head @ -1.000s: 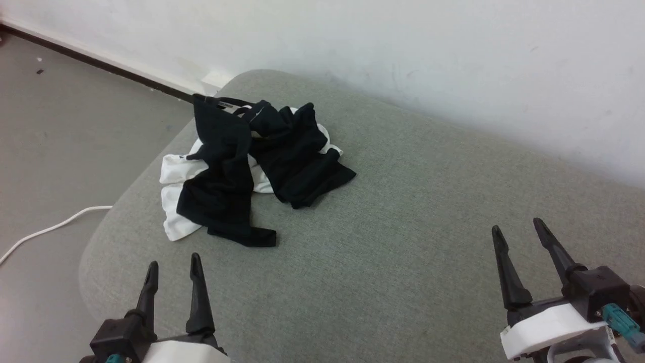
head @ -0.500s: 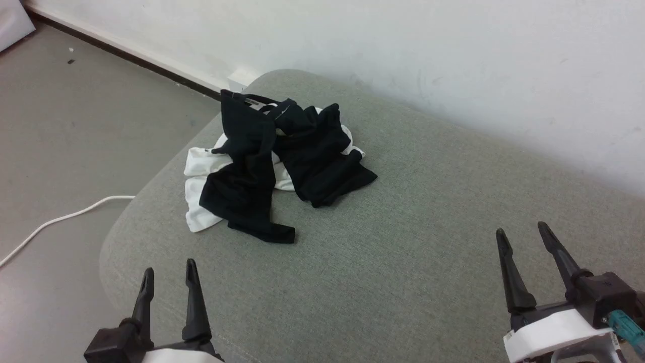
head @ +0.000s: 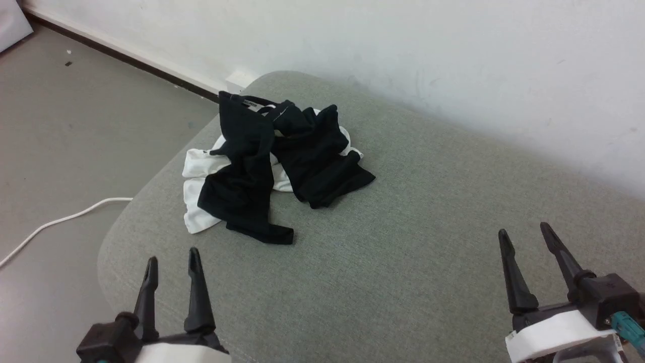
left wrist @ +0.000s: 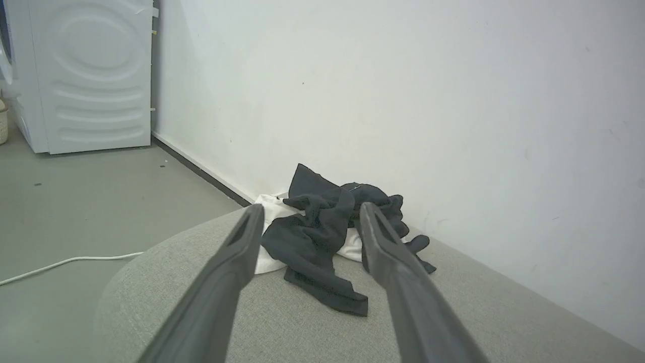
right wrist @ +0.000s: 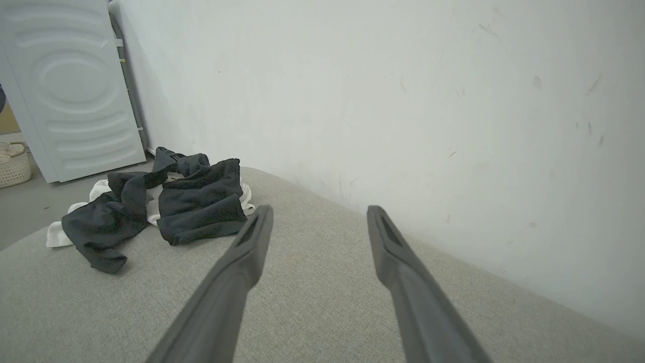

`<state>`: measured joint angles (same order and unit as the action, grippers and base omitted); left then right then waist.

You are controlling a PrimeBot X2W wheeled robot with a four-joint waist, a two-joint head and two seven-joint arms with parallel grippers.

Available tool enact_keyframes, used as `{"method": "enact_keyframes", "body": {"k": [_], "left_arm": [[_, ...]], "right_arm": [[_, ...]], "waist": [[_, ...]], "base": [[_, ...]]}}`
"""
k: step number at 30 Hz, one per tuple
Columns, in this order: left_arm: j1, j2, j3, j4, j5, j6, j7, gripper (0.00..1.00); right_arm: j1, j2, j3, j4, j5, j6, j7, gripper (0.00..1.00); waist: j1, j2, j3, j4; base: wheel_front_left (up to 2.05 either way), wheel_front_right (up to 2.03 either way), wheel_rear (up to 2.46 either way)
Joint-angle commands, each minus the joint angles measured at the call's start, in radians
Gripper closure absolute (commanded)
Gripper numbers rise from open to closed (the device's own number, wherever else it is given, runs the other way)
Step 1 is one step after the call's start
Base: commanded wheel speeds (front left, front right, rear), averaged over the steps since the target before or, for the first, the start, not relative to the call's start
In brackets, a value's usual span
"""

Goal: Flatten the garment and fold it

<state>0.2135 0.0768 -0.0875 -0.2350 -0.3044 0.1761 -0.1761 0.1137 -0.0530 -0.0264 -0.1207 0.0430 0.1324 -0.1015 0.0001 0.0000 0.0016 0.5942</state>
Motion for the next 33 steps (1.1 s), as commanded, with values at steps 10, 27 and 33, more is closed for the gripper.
{"method": "enact_keyframes", "body": {"k": [10, 27, 33], "left_arm": [[-0.336, 0.095, -0.004, -0.135, -0.063, -0.093, 0.173, 0.00], [-1.013, 0.299, 0.064, 0.347, -0.223, -0.173, 0.667, 0.00], [-1.072, 0.323, 0.051, 0.491, -0.238, -0.179, 0.745, 0.00]], "right_arm": [[-0.014, 0.003, -0.015, -0.051, -0.016, -0.002, 0.019, 0.00], [-0.113, 0.003, -0.009, -0.189, -0.114, -0.002, 0.111, 0.00], [-0.140, 0.002, -0.017, -0.227, -0.140, -0.002, 0.131, 0.00]], "waist": [[-0.0001, 0.0000, 0.060, -0.022], [-0.0001, 0.0000, 0.304, -0.170], [-0.0001, 0.0000, 0.383, -0.230]], "base": [[0.00, 0.00, 0.00], [0.00, 0.00, 0.00], [0.00, 0.00, 0.00]]}}
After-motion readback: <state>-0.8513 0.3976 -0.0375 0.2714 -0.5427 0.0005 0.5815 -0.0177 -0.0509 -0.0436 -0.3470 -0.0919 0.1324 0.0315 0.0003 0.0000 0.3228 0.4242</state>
